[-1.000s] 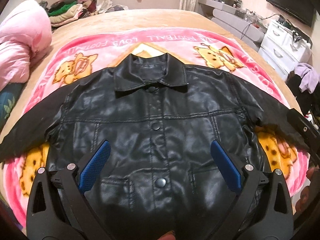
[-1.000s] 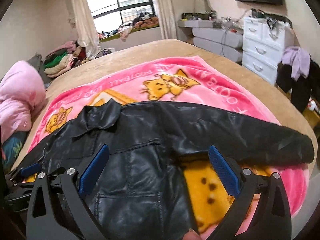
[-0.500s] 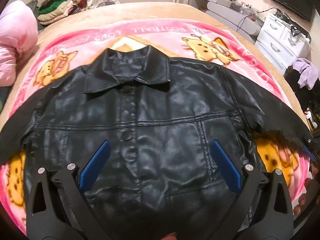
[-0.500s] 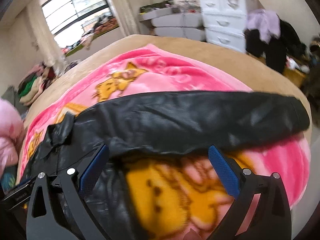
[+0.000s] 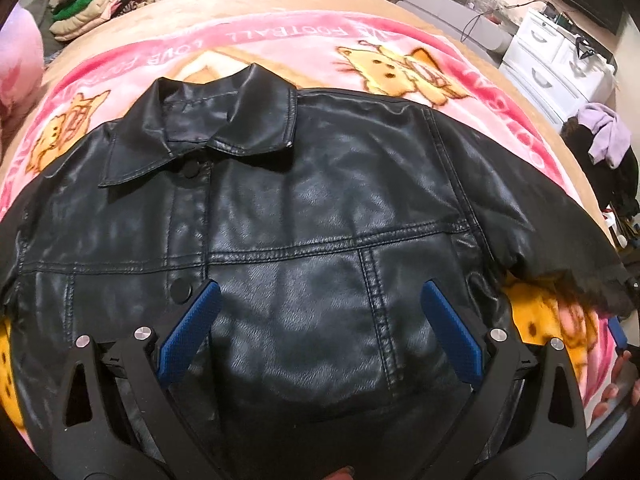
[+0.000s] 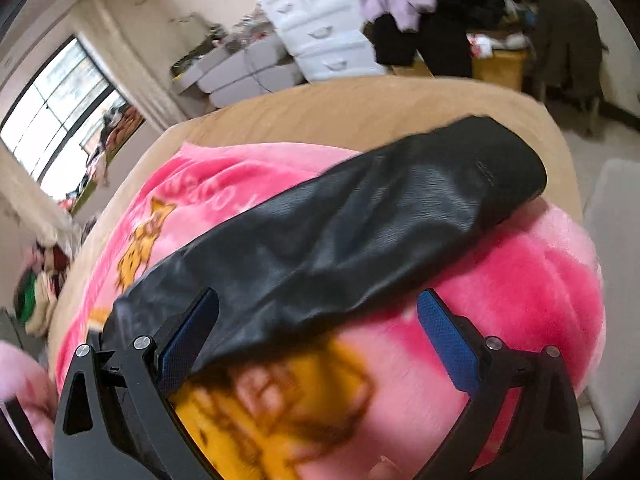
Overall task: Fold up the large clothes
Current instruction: 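Grasp the sleeve nearest the right tool with the right tool, then lift the held sleeve with the right tool and fold it across the jacket body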
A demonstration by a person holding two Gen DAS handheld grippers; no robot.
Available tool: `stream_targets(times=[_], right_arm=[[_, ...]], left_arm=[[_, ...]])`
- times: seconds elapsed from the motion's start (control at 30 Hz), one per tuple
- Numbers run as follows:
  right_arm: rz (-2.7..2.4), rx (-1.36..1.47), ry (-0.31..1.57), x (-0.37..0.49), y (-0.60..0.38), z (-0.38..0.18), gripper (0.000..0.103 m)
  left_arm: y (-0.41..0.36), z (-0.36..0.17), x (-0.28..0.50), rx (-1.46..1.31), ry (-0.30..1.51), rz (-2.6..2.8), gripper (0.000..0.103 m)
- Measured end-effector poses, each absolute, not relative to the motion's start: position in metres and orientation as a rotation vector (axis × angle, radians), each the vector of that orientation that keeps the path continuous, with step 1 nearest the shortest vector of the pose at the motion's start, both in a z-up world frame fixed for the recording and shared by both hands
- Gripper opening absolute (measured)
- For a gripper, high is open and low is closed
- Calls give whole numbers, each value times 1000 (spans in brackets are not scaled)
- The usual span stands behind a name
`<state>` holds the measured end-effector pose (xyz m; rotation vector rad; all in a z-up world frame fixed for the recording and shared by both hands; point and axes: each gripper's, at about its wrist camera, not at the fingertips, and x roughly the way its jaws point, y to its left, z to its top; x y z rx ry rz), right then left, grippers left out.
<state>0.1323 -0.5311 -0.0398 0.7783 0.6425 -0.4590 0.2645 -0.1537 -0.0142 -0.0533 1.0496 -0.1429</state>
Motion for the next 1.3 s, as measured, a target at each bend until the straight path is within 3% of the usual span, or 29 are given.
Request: stream_targets(times=[0.33,0.47,0.53,0.6,0.63,0.7,0.83,1.03,1.3], right_arm=[[-427,1071,552,144,-586,-63,99],[-448,1081,497,149,-587,-65,94],[-434,1067,453,152,-590,-61,77],[-416,1083,423,156,-596,-60,52],[-408,1099,410,159,-601,-60,45],[-391,1107,392,168,-609,-57,19],[-319,1035,362,190,-607,-30,13],[-129,778,341,228,-564,52,12],[190,406,297,257,-438,156,12]], left_arm=[[-151,-15,276,-65,1065,-156,94],[-148,-14,279,-78,1068,-171,94],[-146,-12,279,-71,1063,-174,94],[-143,-10,279,-66,1062,-177,94],[-141,-10,279,-64,1062,-177,94],[-137,-8,280,-61,1062,-173,94],[-122,-2,282,-82,1063,-172,94],[-97,18,285,-132,1031,-174,94],[-56,50,283,-240,984,-185,94]])
